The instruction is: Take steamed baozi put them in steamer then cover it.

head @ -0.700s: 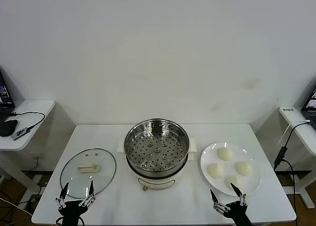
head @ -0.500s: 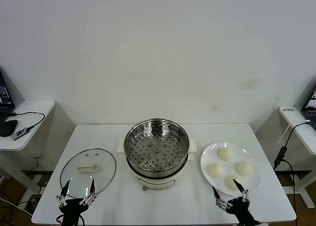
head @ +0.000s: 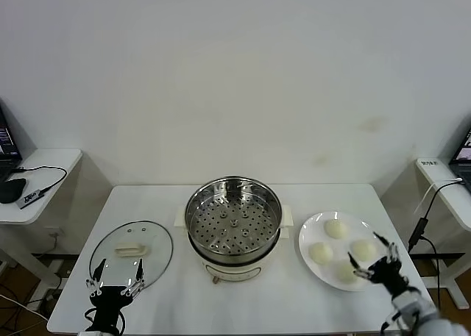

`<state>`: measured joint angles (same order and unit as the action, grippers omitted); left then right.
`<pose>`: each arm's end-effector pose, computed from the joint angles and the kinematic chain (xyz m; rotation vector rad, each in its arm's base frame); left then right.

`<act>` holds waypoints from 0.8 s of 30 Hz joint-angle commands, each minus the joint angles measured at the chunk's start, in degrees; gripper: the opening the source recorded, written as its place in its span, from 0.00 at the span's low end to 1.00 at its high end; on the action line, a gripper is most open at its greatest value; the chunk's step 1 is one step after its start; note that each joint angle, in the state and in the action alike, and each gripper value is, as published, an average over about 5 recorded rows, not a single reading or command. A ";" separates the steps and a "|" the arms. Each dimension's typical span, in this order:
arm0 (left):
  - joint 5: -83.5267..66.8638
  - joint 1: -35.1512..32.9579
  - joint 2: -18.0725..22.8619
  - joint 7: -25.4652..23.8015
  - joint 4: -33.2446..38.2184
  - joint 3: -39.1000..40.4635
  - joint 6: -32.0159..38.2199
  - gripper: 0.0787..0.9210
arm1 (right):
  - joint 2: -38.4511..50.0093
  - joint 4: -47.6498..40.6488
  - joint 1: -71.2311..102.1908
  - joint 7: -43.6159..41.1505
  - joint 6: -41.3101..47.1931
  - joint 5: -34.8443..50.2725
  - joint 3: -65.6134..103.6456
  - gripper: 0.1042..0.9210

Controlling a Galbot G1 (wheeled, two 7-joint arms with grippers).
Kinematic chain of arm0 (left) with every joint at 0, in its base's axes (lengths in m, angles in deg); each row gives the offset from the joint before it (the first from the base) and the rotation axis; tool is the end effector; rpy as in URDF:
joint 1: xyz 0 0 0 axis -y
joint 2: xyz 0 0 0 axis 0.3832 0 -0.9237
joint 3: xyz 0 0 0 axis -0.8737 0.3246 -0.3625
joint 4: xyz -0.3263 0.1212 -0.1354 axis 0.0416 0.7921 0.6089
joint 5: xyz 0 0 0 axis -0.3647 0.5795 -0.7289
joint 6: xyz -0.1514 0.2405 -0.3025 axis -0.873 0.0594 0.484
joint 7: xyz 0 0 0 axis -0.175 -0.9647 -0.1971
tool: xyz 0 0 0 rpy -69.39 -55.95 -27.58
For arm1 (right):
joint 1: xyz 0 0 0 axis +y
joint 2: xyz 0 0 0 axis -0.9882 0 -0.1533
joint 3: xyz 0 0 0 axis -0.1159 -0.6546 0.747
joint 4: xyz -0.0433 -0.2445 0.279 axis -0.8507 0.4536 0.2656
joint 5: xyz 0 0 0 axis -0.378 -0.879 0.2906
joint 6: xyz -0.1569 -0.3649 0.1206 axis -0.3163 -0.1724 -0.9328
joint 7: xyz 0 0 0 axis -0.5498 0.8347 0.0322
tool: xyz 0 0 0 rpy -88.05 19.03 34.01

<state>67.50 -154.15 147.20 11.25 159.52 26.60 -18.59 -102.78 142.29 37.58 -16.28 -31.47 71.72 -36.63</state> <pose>0.1664 0.0795 -0.3507 0.1549 -2.9824 -0.2864 0.2693 -0.2308 -0.2913 0.4350 -2.5846 1.3165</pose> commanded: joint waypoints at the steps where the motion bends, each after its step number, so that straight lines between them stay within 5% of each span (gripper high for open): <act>1: 1.73 0.84 -0.27 -0.28 -0.30 -0.02 -0.73 0.88 | 17.86 -4.23 -7.20 -7.56 3.08 -6.44 0.62 0.88; 12: 2.23 1.46 -0.42 -0.26 0.05 -0.06 -1.20 0.88 | 34.56 -17.45 -37.20 -25.12 4.74 0.49 -33.46 0.88; 24: 0.01 2.41 -1.25 1.06 0.30 -0.60 -1.25 0.88 | 29.04 -28.34 -79.63 -38.64 6.55 7.51 -80.21 0.88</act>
<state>68.38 -151.96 146.52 11.71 159.87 26.22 -19.81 -75.09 120.81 -16.03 -45.57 -25.98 75.94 -89.00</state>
